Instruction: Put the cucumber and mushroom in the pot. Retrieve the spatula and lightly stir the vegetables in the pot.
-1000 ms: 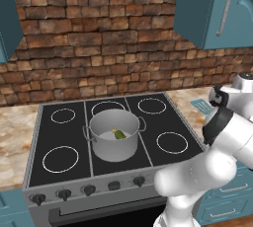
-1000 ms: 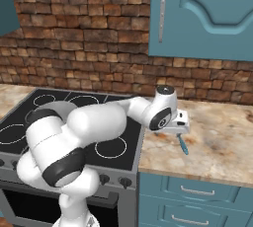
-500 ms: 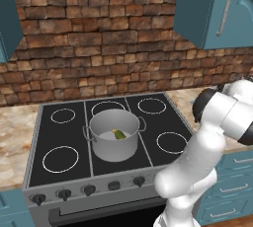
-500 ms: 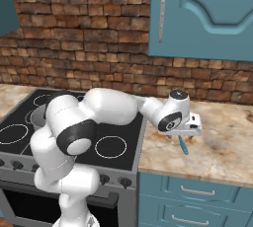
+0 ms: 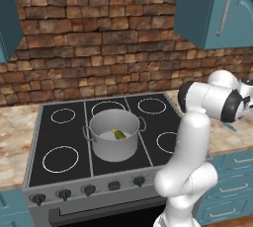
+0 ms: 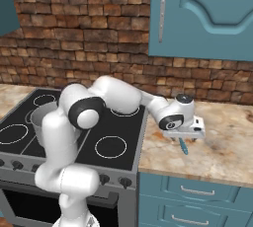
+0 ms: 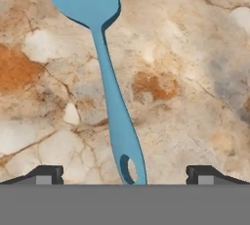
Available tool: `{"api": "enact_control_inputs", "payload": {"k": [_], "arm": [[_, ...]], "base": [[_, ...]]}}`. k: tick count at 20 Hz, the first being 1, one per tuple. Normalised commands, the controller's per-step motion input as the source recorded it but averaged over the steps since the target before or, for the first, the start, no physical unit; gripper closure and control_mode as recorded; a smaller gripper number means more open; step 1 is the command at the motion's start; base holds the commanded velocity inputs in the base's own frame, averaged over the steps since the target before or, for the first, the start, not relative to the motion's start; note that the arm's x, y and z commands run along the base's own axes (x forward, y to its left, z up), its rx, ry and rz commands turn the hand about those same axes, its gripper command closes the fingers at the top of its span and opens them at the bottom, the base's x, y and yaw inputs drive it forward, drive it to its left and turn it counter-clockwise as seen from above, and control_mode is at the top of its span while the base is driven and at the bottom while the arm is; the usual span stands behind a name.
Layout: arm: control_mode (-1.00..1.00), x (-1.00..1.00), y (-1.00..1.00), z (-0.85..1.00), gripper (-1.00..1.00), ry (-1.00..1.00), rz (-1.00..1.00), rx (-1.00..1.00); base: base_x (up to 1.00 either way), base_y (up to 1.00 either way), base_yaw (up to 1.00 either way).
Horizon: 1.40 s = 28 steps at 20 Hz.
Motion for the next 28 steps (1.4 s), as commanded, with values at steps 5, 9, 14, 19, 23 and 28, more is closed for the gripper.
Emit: {"api": "enact_control_inputs", "payload": {"k": [5,9,14,19,23,28], "arm": [[-1.0,0.19,-0.06,-0.33,-1.0,0.03,0.0,0.0],[-1.0,0.15,-0.04,-0.33,-1.0,0.04,0.0,0.0],[-1.0,0.12,-0.06,-0.32,-1.0,0.05,0.0,0.0],[-1.0,0.0,-0.02,-0.28,-1.0,0.04,0.0,0.0],[-1.0,0.0,0.0,-0.34,1.0,0.04,0.0,0.0],[-1.0,-0.06,0.01,-0.49,1.0,0.06,0.0,0.0]], "base": [[0.0,0.0,0.0],[0.0,0.0,0.0],[0.0,0.0,0.0],[0.0,0.0,0.0],[0.0,0.0,0.0],[0.0,0.0,0.0]]}}
